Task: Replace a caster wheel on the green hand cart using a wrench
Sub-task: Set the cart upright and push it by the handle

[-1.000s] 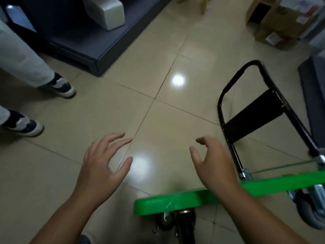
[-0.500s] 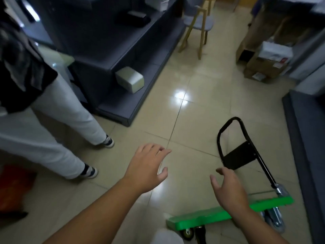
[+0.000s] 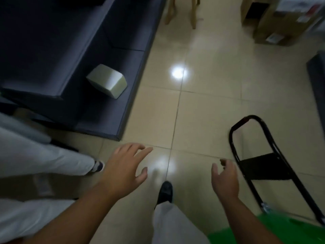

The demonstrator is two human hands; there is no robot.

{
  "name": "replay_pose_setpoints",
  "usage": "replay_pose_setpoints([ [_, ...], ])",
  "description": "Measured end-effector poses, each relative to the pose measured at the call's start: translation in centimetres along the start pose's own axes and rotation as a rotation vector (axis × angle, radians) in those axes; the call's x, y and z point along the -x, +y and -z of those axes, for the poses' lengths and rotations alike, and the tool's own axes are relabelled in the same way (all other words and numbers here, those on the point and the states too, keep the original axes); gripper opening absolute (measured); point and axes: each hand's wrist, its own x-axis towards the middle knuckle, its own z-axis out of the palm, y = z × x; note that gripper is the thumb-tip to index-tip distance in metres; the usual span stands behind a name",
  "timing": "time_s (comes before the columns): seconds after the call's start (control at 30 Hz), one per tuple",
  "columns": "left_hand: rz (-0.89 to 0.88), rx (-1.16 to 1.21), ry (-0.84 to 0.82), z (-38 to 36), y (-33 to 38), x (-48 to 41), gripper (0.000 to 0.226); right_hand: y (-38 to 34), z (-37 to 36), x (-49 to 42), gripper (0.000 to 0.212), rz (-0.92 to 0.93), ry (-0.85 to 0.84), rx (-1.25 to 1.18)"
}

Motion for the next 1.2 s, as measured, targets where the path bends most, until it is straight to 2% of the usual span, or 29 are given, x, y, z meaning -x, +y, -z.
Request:
replay_pose_setpoints([
  [0.23, -0.235, -0.03, -0.088, 1.1, 4.5, -21.5, 0.062, -4.4, 1.6, -12.1, 0.031, -0.153, 0.057, -0.09],
  [0.47, -0.686, -0.128, -0.267, 0.5, 15.6, -42.3, 0.06, -4.3, 4.4, -22.5, 0.035, -0.462, 0.133, -0.245],
  [0.63, -0.965, -0.219, -0.342, -4.9, 22.9, -54.2, 0.064, -1.5, 2.1, -32.1, 0.042, -0.67, 0.185, -0.422],
  [0.87, -1.14, -0.347, -0.501, -17.5, 30.4, -64.8, 0.069, 4.6, -2.9, -42.8, 0.046, -0.919, 0.213, -0.594],
  [1.0, -1.198, -0.398, -0.609, -25.4, 32.8, -68.9, 0.08, 7.3, -6.9, -46.5, 0.059, -0.962, 0.214, -0.721],
  [1.1, -1.233, -0.443, -0.666, -30.1, 34.1, -70.9, 0.086, 8.3, -9.3, -49.7, 0.059, -1.014, 0.327, -0.858],
  [1.2, -1.299, -0.457, -0.736, -32.5, 34.7, -71.8, 0.075, 9.1, -11.0, -52.3, 0.05, -1.041, 0.441, -0.937],
])
